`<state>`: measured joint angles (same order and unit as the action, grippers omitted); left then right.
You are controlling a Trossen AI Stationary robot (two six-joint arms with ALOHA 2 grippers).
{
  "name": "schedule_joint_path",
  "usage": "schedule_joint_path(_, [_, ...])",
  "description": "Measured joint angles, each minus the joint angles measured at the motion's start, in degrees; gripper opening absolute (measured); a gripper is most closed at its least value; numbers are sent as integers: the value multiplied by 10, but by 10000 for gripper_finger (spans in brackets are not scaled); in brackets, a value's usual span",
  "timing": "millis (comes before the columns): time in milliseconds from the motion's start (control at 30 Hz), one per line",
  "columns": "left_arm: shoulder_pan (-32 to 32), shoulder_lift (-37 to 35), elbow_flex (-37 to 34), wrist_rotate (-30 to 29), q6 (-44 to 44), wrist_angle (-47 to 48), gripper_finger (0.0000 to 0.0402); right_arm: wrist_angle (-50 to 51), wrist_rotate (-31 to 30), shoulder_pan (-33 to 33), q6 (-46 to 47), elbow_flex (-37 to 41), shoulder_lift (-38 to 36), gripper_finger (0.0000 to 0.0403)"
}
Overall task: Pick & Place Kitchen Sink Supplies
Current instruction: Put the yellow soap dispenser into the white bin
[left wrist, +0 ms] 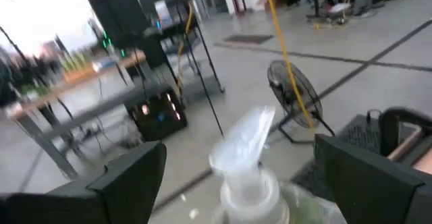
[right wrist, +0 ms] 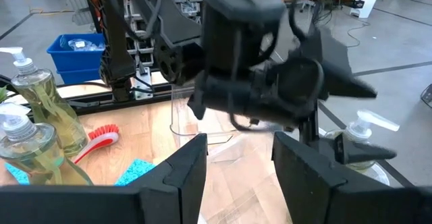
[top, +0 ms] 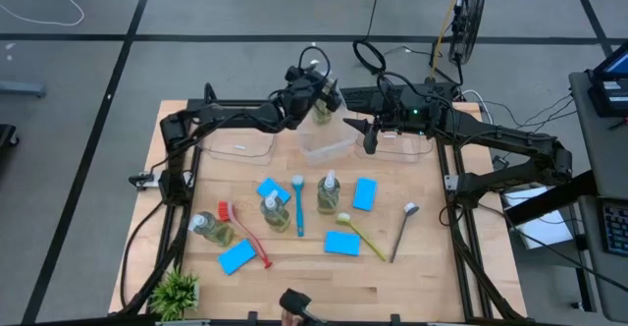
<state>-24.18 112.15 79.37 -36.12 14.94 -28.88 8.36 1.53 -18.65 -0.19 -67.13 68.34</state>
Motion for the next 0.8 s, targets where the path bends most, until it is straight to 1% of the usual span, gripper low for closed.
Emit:
schedule_joint_path(100, [2,-16,0,0,17,1,383,-1,0,0,0,0,0,155])
schedule_joint_path(233, [3,-38,0,-2,31,0,378,-4,0,0,0,0,0,155])
schedule_joint_path(367, [5,-74,0,-2,58,0,378,-4,0,0,0,0,0,155])
schedule_joint_path(500, [17,-122,0,-7,60,16,383,-4,0,0,0,0,0,155])
schedule_joint_path(600, [38,-165,0,-6,59,65,379,-3,0,0,0,0,0,155])
schedule_joint_path(800, [95,-246,0,-7,40,223,365,17,1,0,0,0,-3,155])
